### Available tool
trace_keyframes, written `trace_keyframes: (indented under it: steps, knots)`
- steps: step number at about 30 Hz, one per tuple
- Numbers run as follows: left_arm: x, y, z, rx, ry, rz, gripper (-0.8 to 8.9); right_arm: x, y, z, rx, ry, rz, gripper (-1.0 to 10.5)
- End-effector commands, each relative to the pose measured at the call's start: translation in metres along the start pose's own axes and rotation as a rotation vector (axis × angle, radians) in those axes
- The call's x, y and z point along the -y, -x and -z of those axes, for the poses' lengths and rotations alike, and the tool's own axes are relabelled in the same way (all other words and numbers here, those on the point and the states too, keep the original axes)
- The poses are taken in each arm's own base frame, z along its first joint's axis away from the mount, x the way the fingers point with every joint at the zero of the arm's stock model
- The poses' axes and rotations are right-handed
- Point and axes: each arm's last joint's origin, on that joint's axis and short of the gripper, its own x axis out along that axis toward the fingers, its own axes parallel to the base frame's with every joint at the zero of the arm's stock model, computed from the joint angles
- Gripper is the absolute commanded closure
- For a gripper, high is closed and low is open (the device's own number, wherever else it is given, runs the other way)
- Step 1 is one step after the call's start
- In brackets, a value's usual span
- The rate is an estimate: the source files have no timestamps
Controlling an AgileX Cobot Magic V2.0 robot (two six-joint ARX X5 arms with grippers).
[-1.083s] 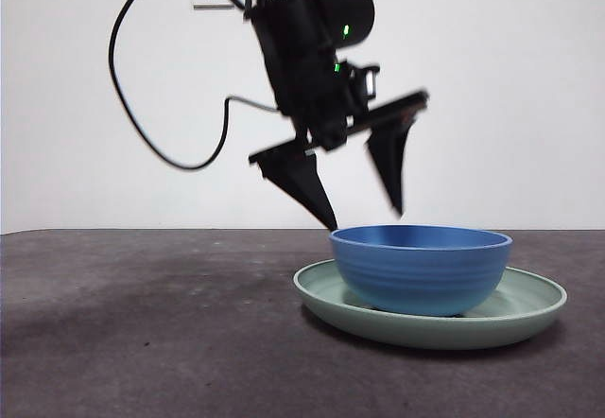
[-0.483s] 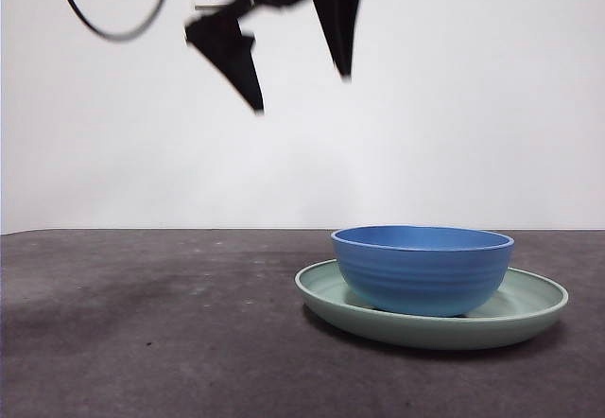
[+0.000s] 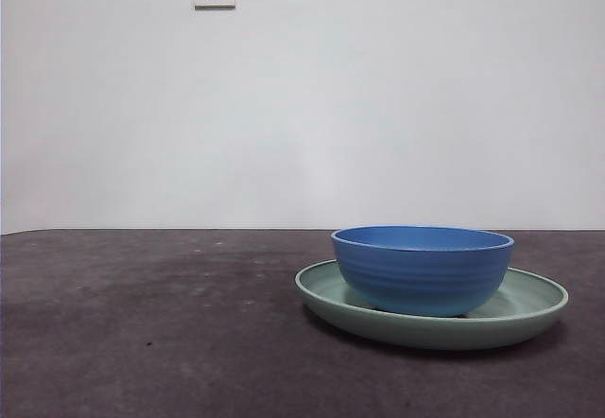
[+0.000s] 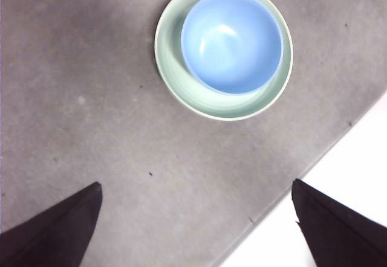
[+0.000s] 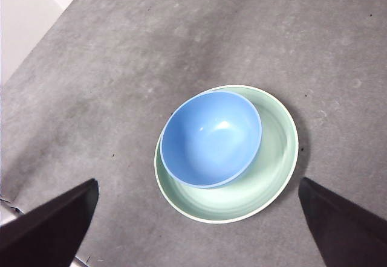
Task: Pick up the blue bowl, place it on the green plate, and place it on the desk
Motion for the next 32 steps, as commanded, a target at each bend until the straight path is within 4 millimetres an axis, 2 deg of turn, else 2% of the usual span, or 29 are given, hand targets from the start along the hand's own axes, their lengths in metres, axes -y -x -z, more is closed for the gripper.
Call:
trace_keyframes:
  steps: [1, 9, 14, 24, 32]
  knots:
    - [0.000, 0.001, 0.029, 0.066, -0.031, -0.005, 3.09, 0.000, 0.001, -0.004, 0.007, -0.001, 0.016, 3.1]
    - [-0.001, 0.003, 0.113, 0.171, -0.046, -0.004, 3.10, 0.012, -0.014, -0.003, -0.116, -0.084, 0.084, 3.1]
    - [-0.001, 0.003, 0.146, 0.202, -0.051, -0.004, 3.13, 0.023, -0.029, -0.006, -0.189, -0.131, 0.085, 3.1]
    - [0.001, 0.017, 0.160, 0.286, -0.052, -0.003, 3.13, 0.042, -0.057, -0.009, -0.311, -0.214, 0.092, 3.1]
    - [0.001, 0.019, 0.161, 0.293, -0.053, -0.003, 3.13, 0.064, -0.100, -0.011, -0.425, -0.191, 0.184, 3.2]
